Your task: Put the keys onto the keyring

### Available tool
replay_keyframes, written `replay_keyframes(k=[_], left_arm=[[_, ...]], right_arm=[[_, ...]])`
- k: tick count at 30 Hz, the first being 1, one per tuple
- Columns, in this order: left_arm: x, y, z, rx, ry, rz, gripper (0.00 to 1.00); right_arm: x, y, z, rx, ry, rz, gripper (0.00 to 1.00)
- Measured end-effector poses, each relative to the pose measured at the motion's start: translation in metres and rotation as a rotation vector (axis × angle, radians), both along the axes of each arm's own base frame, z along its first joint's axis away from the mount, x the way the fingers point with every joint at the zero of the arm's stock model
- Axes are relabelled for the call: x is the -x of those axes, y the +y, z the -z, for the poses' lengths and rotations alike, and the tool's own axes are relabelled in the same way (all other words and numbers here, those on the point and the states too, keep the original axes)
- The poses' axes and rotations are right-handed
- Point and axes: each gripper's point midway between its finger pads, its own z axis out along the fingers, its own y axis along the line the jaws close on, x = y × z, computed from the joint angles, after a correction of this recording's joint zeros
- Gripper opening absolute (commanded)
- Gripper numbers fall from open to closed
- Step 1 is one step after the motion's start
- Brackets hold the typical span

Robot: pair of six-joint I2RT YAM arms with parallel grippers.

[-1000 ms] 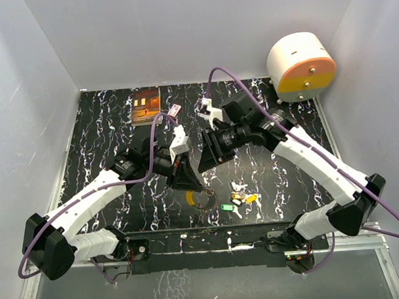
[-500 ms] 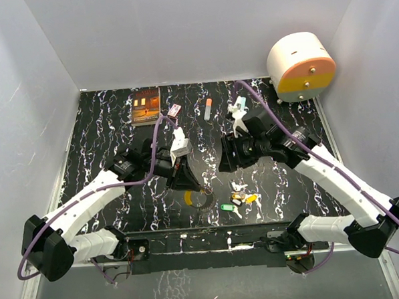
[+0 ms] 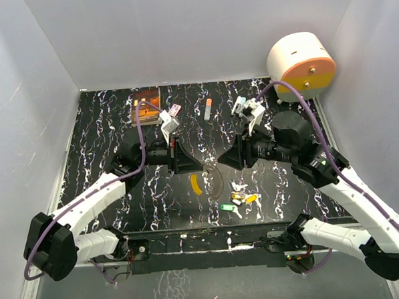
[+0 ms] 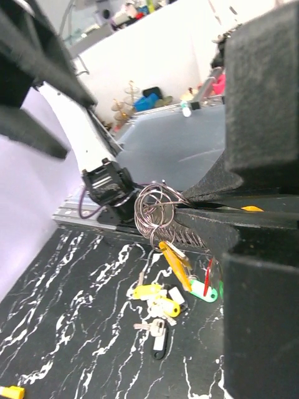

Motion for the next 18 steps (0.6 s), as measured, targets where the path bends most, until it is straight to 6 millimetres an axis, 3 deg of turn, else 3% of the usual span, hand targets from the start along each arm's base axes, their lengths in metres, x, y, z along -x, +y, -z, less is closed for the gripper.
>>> replay_keyframes(k=[5,18], left_arm=[[-0.009,-0.004,-0.010,0.036,0.053,-0.037,0.00],[-0.012,-0.007,-0.025,0.072,0.053,-0.032,0.00]], right_arm=[[0.007,0.014,-0.022,-0.087,-0.055,-0.097,0.36],[-0.007,0.036,-0.013,-0.087,-0.050,-0.151,0.38]])
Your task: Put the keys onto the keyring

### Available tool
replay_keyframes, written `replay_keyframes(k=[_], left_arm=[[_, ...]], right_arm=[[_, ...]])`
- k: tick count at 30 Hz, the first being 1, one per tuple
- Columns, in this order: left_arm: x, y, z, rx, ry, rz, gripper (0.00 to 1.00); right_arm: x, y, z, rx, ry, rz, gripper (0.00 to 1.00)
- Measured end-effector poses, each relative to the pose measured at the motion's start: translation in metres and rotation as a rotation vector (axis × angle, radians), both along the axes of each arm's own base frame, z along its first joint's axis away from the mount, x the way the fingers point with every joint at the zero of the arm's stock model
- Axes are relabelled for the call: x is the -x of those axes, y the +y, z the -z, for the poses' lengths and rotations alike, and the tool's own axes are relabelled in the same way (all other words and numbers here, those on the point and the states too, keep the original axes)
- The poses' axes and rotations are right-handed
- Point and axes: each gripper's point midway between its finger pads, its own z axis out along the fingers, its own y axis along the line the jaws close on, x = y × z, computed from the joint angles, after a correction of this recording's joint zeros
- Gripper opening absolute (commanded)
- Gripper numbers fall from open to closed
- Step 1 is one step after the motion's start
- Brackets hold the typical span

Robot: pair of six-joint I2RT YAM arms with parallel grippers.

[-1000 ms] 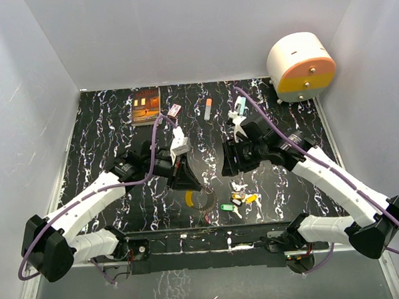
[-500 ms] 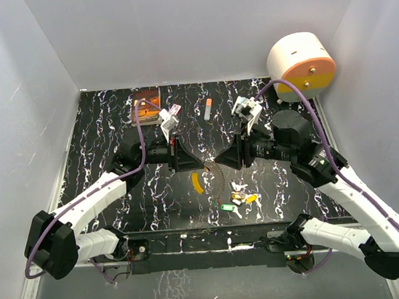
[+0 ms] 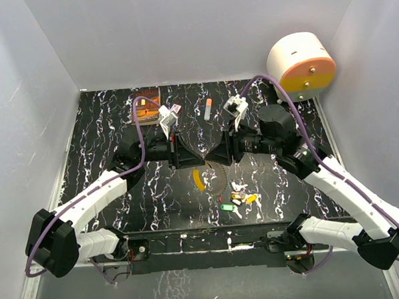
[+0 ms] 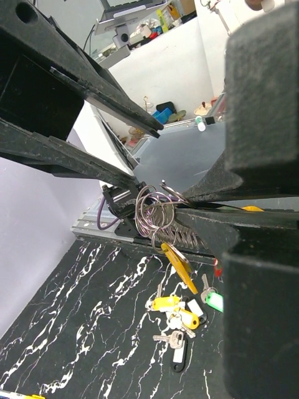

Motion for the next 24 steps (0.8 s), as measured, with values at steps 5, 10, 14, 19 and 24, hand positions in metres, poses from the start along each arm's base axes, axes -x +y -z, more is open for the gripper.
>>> replay_keyframes(k=[5,10,14,19,24], left_arm=[[0.000,0.000,-0.002,0.005,-0.002,0.002,0.00],[0.001,0.000,-0.003,0.010,-0.008,0.004,0.00],[0.001,0.000,-0.004,0.011,-0.010,0.005,0.00],[-0.001,-0.001,-0.002,0.009,-0.006,0.005,0.00],[-0.002,-0.002,0.001,0.004,0.007,0.008,0.00]], right_arm=[[-0.004,0.003,0.002,0.003,-0.007,-0.001,0.34],[-0.009,0.007,0.009,0.019,0.006,-0.003,0.30],[-0.013,0.010,0.017,0.036,0.023,-0.004,0.30],[-0.014,0.011,0.017,0.035,0.020,-0.005,0.30],[-0.015,0.011,0.016,0.033,0.010,-0.006,0.26]])
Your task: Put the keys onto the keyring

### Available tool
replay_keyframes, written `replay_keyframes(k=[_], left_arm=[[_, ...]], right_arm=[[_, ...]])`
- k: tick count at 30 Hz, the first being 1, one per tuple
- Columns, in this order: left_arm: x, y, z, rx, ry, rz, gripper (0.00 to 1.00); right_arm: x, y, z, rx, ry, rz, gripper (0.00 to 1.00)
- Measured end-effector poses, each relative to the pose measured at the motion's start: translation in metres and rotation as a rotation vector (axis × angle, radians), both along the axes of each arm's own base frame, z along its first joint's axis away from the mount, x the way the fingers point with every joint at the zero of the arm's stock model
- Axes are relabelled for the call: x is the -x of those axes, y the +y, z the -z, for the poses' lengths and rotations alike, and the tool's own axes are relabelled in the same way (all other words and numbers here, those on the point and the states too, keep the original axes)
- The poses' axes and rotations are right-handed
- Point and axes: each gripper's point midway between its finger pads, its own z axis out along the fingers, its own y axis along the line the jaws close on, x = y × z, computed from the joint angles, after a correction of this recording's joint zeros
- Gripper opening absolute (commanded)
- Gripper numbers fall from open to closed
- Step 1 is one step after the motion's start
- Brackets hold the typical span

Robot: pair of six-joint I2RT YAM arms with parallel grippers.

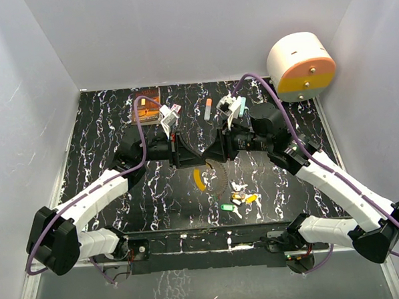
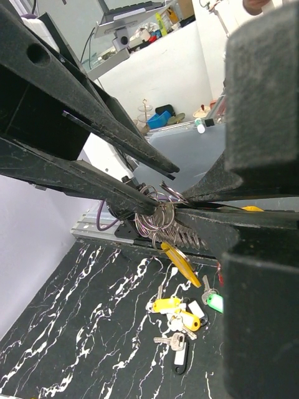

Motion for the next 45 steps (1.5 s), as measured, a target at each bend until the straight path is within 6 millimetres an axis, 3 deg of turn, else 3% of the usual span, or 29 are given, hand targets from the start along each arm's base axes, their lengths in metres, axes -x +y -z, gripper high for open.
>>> replay_keyframes(k=[10,16,20,27,33,45], left_arm=[[-0.001,-0.001,-0.004,0.005,-0.008,0.000,0.00],[-0.003,-0.002,-0.006,0.006,-0.009,0.002,0.00],[-0.003,-0.002,-0.006,0.006,-0.010,0.003,0.00],[0.000,-0.001,-0.001,-0.007,-0.045,0.026,0.18],[0.008,0.002,0.006,-0.020,-0.082,0.079,0.39],[0.028,0.002,0.017,-0.038,-0.130,0.184,0.43]], right_arm=[[-0.003,0.003,0.002,0.000,-0.002,-0.008,0.28],[-0.003,0.004,0.001,-0.005,-0.008,-0.011,0.10],[-0.002,0.004,0.000,-0.006,-0.007,-0.014,0.08],[0.001,0.004,0.006,0.012,0.023,-0.025,0.08],[0.006,0.005,0.013,0.086,0.124,-0.057,0.08],[0.021,-0.003,0.020,0.219,0.302,-0.078,0.08]])
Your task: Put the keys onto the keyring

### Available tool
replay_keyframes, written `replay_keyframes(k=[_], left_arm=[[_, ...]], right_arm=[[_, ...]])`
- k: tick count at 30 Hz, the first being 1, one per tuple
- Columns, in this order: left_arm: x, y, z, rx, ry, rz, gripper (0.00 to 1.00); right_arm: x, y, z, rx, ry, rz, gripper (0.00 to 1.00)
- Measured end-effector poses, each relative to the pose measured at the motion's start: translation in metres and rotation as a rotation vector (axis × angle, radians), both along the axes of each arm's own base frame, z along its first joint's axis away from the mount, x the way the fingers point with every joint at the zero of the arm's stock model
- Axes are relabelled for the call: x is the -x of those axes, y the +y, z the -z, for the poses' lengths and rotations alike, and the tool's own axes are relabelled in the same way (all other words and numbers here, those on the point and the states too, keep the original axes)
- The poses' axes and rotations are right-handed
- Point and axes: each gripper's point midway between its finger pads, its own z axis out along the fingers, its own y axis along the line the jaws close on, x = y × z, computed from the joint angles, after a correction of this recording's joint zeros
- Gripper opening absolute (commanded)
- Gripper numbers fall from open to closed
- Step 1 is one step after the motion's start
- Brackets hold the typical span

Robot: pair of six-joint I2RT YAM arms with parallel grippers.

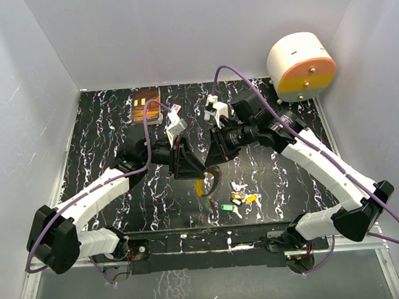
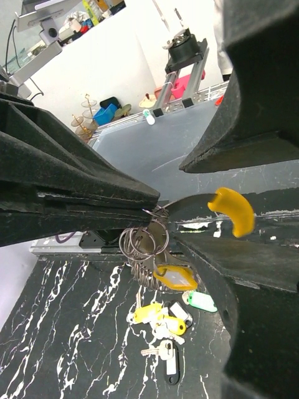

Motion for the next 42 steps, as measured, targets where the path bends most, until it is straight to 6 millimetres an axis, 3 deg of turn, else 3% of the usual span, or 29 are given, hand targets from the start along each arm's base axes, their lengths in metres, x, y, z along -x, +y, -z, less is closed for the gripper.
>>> replay_keyframes(k=[15,25,36,42], left_arm=[[0.004,-0.007,-0.008,0.019,-0.044,0.040,0.39],[0.008,-0.010,-0.002,0.008,-0.035,0.062,0.26],[0.007,-0.010,-0.001,0.011,-0.048,0.063,0.04],[0.007,-0.010,-0.001,0.012,-0.050,0.063,0.00]], right_arm=[[0.010,0.003,0.010,0.047,0.170,0.006,0.08],[0.011,0.003,0.004,0.044,0.174,0.006,0.08],[0.014,0.003,0.002,0.034,0.182,-0.005,0.07],[0.016,0.004,0.001,0.029,0.185,-0.009,0.08]])
